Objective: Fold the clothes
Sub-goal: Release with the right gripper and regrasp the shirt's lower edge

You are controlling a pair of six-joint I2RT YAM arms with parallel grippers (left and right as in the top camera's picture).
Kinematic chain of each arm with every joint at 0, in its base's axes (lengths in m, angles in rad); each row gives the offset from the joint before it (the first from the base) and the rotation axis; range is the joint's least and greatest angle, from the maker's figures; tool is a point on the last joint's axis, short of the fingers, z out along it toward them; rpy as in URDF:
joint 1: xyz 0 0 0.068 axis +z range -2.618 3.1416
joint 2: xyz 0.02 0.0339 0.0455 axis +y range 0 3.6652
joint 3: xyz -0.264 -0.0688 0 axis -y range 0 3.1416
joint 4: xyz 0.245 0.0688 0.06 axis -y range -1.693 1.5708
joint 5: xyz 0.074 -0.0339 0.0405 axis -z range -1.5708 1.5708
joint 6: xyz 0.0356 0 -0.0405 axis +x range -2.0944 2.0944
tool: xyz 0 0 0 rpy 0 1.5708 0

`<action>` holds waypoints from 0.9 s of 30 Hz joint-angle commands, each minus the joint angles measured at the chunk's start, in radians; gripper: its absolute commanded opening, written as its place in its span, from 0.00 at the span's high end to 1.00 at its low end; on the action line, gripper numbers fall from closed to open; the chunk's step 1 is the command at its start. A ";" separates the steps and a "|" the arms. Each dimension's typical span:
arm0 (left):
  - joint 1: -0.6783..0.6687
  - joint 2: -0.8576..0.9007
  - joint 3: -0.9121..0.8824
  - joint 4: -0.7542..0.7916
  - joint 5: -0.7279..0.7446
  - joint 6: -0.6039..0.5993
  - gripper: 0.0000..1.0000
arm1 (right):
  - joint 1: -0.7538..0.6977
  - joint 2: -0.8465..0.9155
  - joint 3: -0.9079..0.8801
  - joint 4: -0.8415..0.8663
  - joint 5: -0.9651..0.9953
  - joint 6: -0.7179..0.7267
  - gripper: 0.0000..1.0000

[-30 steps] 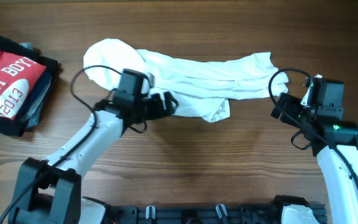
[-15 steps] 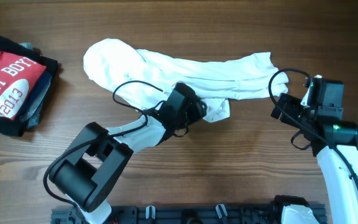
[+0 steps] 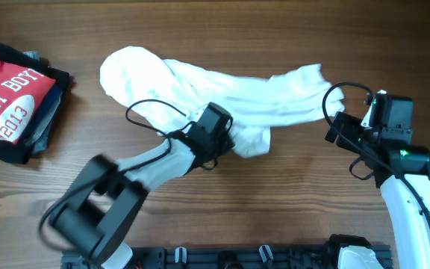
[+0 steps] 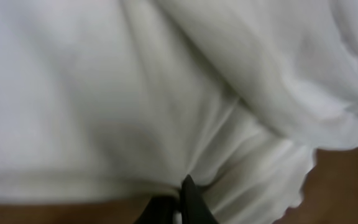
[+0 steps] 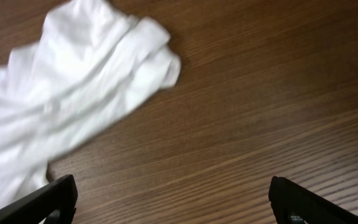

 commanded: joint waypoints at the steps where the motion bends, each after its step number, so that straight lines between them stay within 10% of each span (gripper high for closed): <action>1: 0.079 -0.270 -0.011 -0.389 -0.053 0.118 0.96 | -0.003 0.045 -0.002 0.011 -0.039 -0.019 0.01; 3: 0.184 -0.465 -0.011 -0.603 -0.214 0.141 0.96 | -0.003 0.106 -0.002 0.018 -0.134 -0.068 0.01; 9: 0.265 -0.574 -0.013 -0.615 -0.216 0.188 0.96 | 0.063 0.283 -0.002 -0.011 -0.505 -0.254 0.09; 19: 0.265 -0.525 -0.013 -0.615 -0.213 0.188 0.96 | 0.415 0.531 -0.002 0.064 -0.533 -0.205 0.08; 27: 0.265 -0.525 -0.013 -0.618 -0.213 0.188 0.96 | 0.456 0.562 -0.003 0.172 -0.423 -0.139 0.28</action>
